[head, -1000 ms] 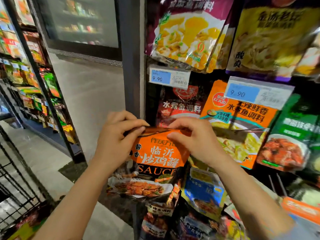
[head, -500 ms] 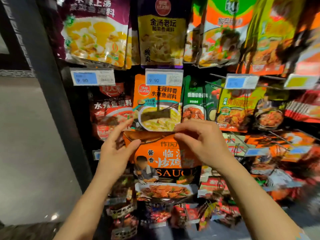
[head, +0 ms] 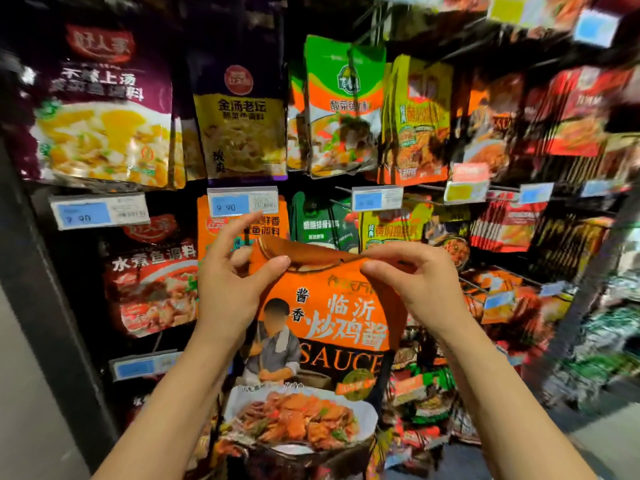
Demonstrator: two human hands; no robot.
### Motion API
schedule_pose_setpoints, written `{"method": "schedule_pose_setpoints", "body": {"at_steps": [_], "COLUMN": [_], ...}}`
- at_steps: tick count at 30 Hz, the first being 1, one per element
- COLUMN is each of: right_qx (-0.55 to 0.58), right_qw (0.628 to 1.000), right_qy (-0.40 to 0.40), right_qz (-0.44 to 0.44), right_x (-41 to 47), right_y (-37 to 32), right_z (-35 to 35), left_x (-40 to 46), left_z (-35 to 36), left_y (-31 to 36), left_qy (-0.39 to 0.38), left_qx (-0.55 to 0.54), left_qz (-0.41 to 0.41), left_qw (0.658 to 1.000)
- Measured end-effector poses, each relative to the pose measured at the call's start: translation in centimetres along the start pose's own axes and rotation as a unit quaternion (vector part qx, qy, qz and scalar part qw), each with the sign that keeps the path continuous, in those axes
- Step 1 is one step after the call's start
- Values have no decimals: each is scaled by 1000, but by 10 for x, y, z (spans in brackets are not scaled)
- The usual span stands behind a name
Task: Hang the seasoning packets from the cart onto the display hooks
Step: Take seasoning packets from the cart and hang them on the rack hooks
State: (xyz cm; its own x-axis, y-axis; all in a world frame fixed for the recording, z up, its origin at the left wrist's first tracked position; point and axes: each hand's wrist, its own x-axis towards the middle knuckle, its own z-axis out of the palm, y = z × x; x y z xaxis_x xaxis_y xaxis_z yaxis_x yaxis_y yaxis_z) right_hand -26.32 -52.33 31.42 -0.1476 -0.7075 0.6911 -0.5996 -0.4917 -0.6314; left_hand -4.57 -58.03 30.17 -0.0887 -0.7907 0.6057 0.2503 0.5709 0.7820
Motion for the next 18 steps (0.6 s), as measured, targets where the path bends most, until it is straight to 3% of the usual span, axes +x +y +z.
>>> {"method": "schedule_pose_setpoints", "body": {"at_steps": [12, 15, 18], "right_qx": [85, 135, 196], "right_qw": [994, 990, 978], "right_qy": [14, 37, -53], "right_qz": [-67, -30, 53], "right_x": [41, 42, 27], "right_y": [-33, -33, -29], "right_z": [0, 9, 25], "left_x": [21, 20, 16], "left_z": [2, -9, -20], "left_y": [45, 50, 54], "left_qy": [65, 109, 157], "left_qx": [14, -10, -36], "left_qz": [75, 75, 68], "left_qw": [995, 991, 985]}}
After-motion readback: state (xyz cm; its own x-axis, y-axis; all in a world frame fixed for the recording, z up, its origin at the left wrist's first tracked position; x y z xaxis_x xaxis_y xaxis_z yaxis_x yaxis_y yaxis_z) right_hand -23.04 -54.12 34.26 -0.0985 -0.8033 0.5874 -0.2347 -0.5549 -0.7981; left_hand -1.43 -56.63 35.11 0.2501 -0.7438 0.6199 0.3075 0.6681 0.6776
